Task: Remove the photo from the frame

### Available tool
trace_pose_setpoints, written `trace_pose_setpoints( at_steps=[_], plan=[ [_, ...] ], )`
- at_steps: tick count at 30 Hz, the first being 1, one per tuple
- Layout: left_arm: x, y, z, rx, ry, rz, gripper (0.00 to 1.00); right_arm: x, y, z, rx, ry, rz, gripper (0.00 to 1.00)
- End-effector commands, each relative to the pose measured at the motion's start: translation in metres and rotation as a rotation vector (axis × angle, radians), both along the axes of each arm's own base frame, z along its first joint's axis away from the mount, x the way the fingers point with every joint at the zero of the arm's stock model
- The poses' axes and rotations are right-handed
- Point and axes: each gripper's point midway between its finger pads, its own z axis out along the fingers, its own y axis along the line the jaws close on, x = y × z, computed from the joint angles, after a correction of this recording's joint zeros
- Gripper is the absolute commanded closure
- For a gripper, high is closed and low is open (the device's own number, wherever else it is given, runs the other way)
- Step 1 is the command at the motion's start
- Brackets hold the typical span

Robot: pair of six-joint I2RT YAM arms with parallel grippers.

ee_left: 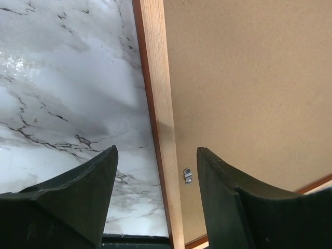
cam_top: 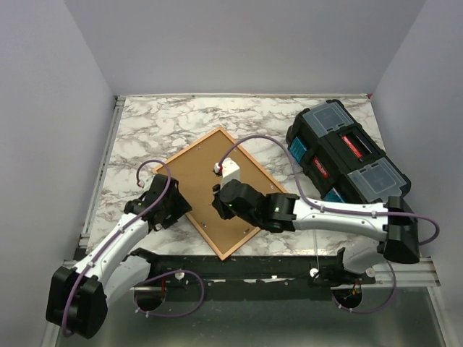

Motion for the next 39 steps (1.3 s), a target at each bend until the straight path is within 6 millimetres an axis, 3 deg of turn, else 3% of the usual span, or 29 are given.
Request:
trace_pose_setpoints(
  at_steps=[1,11,16,17,22,27,32,35,37,39],
  plan=[
    [-0.007,0.005,0.001,0.006,0.009,0.011,0.38,0.007,-0.039,0.001,-0.049,-0.037,-0.076,0.99],
    [0.014,0.010,-0.009,0.102,0.047,-0.022,0.59,0.001,-0.080,0.023,0.006,-0.053,-0.129,0.99],
    [0.020,0.009,-0.017,0.125,0.056,-0.062,0.78,-0.002,-0.094,0.027,0.028,-0.053,-0.150,0.99],
    [0.023,0.009,-0.016,0.133,0.049,-0.082,0.85,-0.002,-0.096,0.027,0.030,-0.053,-0.152,0.99],
    [0.033,0.015,-0.007,0.188,0.041,-0.181,1.00,-0.003,-0.103,0.027,0.029,-0.056,-0.162,0.99],
    [0.040,0.032,0.007,0.264,0.058,-0.277,1.00,-0.003,-0.111,0.027,0.034,-0.062,-0.174,0.99],
    [0.046,0.047,0.019,0.277,0.054,-0.265,1.00,-0.004,-0.114,0.023,0.033,-0.062,-0.176,0.99],
    [0.043,0.036,0.031,0.189,0.016,-0.244,1.00,-0.004,-0.115,0.025,0.040,-0.062,-0.177,0.99],
    [0.033,0.023,0.035,0.097,0.002,-0.217,0.77,-0.004,-0.118,0.026,0.046,-0.067,-0.182,0.99],
    [0.020,0.011,0.038,0.020,-0.008,-0.174,0.62,-0.003,-0.120,0.028,0.048,-0.073,-0.187,0.99]
  ],
)
